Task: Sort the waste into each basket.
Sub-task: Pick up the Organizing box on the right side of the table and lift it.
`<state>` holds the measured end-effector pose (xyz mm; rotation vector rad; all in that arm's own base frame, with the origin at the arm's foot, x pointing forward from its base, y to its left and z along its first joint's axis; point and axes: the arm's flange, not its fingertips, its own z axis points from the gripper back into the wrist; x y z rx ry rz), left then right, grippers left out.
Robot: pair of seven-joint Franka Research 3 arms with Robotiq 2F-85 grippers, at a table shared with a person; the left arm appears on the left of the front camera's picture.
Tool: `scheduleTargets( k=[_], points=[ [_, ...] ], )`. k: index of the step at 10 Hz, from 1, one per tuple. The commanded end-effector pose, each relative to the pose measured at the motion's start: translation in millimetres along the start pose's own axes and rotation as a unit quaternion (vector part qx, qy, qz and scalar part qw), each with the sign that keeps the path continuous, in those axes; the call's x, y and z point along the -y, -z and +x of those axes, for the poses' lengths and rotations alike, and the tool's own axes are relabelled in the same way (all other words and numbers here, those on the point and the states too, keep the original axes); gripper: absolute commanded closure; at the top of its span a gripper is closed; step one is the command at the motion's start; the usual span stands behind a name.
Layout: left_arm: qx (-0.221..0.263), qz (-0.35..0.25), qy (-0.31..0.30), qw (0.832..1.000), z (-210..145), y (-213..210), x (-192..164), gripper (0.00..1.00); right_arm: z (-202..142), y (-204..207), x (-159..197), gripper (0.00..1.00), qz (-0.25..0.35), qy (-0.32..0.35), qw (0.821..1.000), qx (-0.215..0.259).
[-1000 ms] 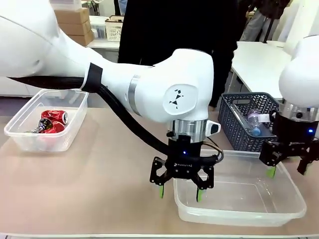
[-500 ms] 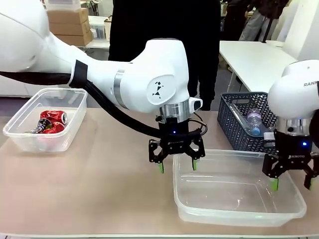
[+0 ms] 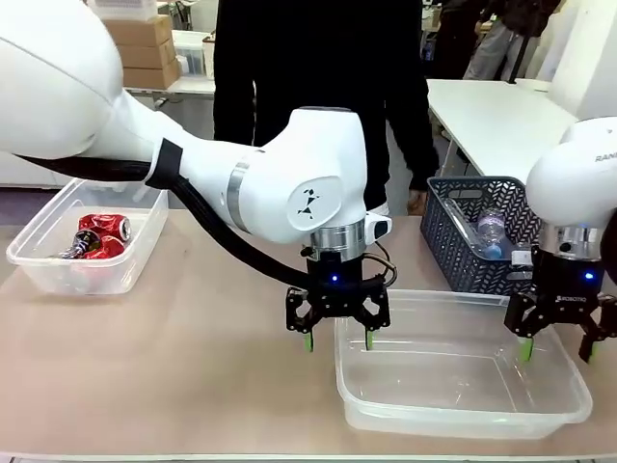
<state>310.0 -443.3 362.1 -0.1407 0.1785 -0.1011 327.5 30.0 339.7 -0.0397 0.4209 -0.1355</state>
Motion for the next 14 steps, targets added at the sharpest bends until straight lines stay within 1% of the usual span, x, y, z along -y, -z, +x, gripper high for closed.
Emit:
scheduleTargets(
  k=[1,2,3,4,5,6,7,10,12,14],
  points=[
    [0.011,0.009,0.012,1.000,-2.6,-3.6,-1.1,0.60,-20.5,19.1,4.7,0.57,0.028,-0.028,0.999,0.007],
    [0.005,0.015,0.012,1.000,-2.5,-2.5,-0.3,1.00,-22.4,17.7,6.2,0.69,0.043,-0.037,0.998,0.008],
    [0.004,0.017,0.012,1.000,-2.3,-2.3,0.0,1.00,-24.0,17.2,7.3,1.00,0.043,-0.036,0.998,0.013],
    [0.006,0.015,0.012,1.000,-3.5,-3.2,-0.2,1.00,-25.2,17.0,7.8,1.00,0.046,-0.039,0.998,0.014],
    [0.001,0.011,0.018,1.000,-4.8,-3.1,0.6,0.86,-25.0,17.0,8.3,1.00,0.049,-0.039,0.998,0.010],
    [-0.001,0.009,0.020,1.000,-5.4,-2.2,1.2,0.96,-23.7,17.5,8.9,0.95,0.051,-0.041,0.998,0.005],
    [-0.001,0.008,0.019,1.000,-5.7,-2.6,1.1,1.00,-23.1,17.8,9.1,1.00,0.053,-0.043,0.998,-0.003],
    [-0.008,0.002,0.018,1.000,-9.4,-4.4,-1.1,1.00,-22.2,14.9,8.6,1.00,0.053,-0.037,0.998,-0.019],
    [-0.016,-0.008,0.020,1.000,-18.4,-16.9,-12.4,1.00,-27.6,0.8,8.4,1.00,0.050,-0.022,0.998,-0.035],
    [-0.020,-0.002,0.014,1.000,-37.5,-47.6,-42.2,1.00,-34.9,-45.8,3.2,1.00,0.042,-0.019,0.998,-0.044]
  ],
)
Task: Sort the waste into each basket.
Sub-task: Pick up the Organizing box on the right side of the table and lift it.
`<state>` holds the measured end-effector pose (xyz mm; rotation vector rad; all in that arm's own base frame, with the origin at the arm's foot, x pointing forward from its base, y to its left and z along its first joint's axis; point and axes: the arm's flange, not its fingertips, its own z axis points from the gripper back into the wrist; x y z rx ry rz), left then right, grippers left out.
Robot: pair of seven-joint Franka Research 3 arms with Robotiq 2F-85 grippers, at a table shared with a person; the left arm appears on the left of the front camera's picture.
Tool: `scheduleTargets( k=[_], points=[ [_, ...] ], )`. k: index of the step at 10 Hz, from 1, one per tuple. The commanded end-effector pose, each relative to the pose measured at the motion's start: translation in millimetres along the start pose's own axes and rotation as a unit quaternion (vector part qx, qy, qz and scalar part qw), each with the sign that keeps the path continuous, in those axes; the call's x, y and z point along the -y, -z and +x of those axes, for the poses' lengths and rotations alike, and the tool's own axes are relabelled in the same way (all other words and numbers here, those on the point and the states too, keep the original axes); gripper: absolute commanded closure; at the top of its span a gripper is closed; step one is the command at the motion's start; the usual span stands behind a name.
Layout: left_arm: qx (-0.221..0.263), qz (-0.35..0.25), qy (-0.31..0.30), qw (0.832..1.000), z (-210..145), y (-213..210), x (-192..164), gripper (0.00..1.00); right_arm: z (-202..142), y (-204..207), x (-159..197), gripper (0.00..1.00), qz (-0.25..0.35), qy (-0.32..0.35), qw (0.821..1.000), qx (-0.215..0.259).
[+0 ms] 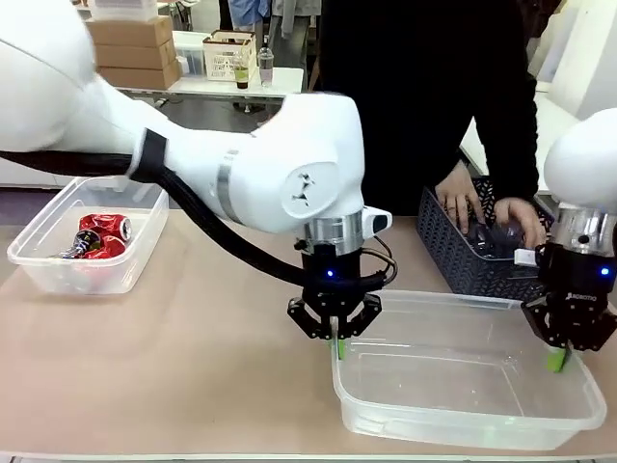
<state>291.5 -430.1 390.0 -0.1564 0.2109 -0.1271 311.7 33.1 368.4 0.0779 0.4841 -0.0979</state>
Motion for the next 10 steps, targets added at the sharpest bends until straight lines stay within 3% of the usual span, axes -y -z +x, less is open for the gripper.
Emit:
scheduleTargets(
  k=[1,3,5,7,8,10],
  points=[
    [0.019,0.013,-0.014,1.000,-32.7,-48.1,-63.6,1.00,-13.1,-56.0,-14.8,1.00,-0.011,0.010,1.000,-0.009],
    [0.042,0.014,-0.076,0.996,-43.9,-77.8,-113.4,1.00,-4.2,-115.4,-62.5,1.00,-0.005,-0.023,1.000,-0.004],
    [0.047,0.006,-0.126,0.991,-46.0,-110.8,-169.0,1.00,17.6,-142.2,-114.5,1.00,0.001,-0.036,0.999,-0.017],
    [0.038,-0.001,-0.112,0.993,-16.7,-140.5,-215.8,1.00,32.1,-145.9,-155.9,1.00,-0.007,-0.066,0.998,-0.020],
    [0.027,-0.007,-0.086,0.996,19.1,-148.6,-236.4,1.00,34.2,-143.6,-163.5,1.00,0.005,-0.074,0.997,-0.012],
    [0.024,-0.004,-0.075,0.997,66.1,-143.4,-239.3,1.00,36.4,-141.0,-159.5,1.00,0.034,-0.071,0.997,0.002]
  ],
)
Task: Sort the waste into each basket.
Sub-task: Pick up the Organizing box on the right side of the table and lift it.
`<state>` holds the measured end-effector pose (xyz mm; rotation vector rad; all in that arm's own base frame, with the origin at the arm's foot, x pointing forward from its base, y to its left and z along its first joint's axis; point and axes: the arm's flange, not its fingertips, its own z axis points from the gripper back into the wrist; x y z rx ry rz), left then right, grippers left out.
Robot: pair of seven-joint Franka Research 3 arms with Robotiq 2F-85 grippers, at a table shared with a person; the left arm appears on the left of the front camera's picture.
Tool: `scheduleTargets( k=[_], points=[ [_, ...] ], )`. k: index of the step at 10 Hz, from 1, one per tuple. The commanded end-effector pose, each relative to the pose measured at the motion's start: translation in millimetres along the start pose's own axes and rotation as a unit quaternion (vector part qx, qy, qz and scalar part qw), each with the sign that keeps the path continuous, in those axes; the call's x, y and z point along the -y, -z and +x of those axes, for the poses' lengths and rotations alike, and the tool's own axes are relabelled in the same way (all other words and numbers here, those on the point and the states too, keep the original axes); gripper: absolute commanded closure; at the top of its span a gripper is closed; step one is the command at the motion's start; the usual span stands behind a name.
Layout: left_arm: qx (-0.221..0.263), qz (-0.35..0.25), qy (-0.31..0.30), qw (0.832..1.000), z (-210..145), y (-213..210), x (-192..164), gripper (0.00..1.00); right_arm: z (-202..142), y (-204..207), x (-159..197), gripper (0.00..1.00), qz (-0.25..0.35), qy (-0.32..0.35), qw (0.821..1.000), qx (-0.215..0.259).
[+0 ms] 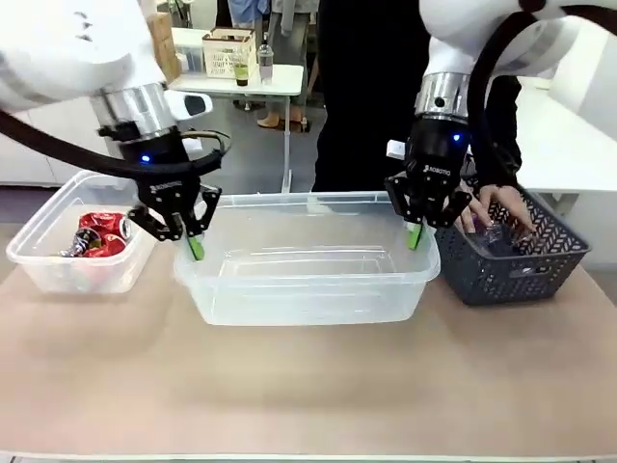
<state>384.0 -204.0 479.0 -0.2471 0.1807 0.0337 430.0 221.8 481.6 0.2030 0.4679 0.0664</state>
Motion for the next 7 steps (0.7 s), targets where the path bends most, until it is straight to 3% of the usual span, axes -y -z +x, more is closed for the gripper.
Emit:
scheduleTargets(
  k=[1,2,3,7],
  points=[
    [0.002,0.027,0.004,1.000,46.4,-0.6,-14.1,1.00,-8.5,-5.2,51.2,1.00,0.007,0.031,0.999,0.010],
    [0.000,0.000,0.000,1.000,0.0,0.0,0.0,1.00,-5.0,0.6,60.8,1.00,0.010,0.065,0.998,0.023],
    [0.000,0.000,0.000,1.000,0.0,0.0,0.0,1.00,3.7,-2.1,8.6,1.00,0.007,0.010,1.000,0.011],
    [0.000,0.000,0.000,1.000,0.0,0.0,0.0,1.00,3.7,-2.1,8.6,1.00,0.007,0.010,1.000,0.011]
  ],
)
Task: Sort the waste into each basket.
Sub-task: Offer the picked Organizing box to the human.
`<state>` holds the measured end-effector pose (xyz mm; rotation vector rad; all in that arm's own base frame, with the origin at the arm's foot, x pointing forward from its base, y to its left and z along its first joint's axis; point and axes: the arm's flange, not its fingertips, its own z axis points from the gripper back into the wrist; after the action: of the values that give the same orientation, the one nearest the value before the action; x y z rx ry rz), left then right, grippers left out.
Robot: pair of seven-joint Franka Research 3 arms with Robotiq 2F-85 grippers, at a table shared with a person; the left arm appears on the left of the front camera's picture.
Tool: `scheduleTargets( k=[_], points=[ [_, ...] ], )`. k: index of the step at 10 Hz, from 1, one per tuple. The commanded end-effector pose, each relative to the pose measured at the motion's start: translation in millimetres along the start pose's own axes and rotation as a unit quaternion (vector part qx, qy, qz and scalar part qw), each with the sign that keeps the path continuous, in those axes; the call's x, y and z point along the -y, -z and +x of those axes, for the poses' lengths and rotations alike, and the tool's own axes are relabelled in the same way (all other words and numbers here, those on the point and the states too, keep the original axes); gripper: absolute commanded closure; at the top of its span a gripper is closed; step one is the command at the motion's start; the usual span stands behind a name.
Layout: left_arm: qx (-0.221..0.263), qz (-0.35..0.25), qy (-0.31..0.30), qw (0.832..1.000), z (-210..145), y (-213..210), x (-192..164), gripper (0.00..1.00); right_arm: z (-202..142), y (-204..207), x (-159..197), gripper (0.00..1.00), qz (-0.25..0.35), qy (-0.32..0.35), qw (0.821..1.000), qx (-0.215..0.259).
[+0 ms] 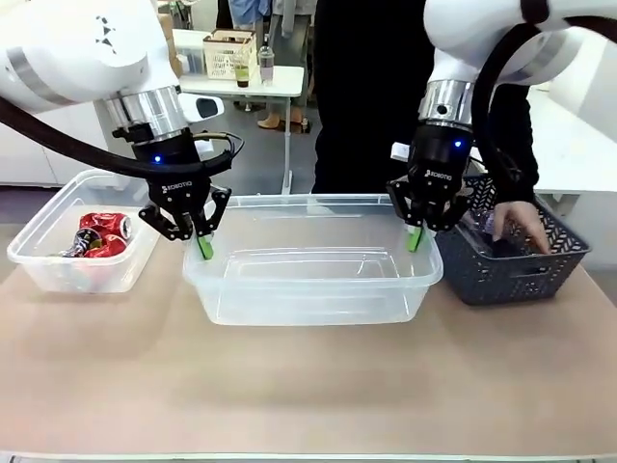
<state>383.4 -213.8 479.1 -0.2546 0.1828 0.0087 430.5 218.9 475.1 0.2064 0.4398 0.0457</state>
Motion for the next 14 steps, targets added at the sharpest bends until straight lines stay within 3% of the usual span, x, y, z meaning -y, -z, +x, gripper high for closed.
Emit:
scheduleTargets(
  k=[1,14],
  points=[
    [0.003,0.003,-0.013,1.000,0.5,-2.5,-9.5,1.00,1.1,-7.1,4.3,1.00,0.004,0.001,1.000,-0.004],
    [0.003,0.003,-0.013,1.000,0.5,-2.5,-9.5,1.00,1.1,-7.1,4.3,1.00,0.004,0.001,1.000,-0.004]
  ],
)
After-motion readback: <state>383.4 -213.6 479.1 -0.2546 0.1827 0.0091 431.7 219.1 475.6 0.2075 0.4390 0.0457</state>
